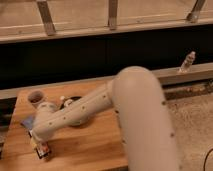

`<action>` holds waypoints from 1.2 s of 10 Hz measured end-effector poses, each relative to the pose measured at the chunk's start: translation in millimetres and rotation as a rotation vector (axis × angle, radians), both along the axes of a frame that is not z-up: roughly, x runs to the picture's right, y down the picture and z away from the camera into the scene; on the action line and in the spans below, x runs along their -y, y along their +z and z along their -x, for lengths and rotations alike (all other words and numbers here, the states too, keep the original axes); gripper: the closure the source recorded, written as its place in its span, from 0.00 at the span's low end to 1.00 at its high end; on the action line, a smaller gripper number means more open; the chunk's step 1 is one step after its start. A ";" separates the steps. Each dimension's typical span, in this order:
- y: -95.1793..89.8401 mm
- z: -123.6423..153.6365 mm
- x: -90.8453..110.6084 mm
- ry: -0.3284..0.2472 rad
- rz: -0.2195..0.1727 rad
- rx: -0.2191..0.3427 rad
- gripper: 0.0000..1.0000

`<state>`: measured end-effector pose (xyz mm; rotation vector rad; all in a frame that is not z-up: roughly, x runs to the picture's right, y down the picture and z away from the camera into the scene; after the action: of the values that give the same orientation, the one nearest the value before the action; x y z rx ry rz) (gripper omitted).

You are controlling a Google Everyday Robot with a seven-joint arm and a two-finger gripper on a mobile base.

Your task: Place the eraser on the white sponge

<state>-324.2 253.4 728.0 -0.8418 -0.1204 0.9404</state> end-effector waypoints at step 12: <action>-13.8 33.7 82.7 -0.194 -0.180 0.498 1.00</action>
<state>-357.9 170.8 714.2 -0.8879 -0.5364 0.5151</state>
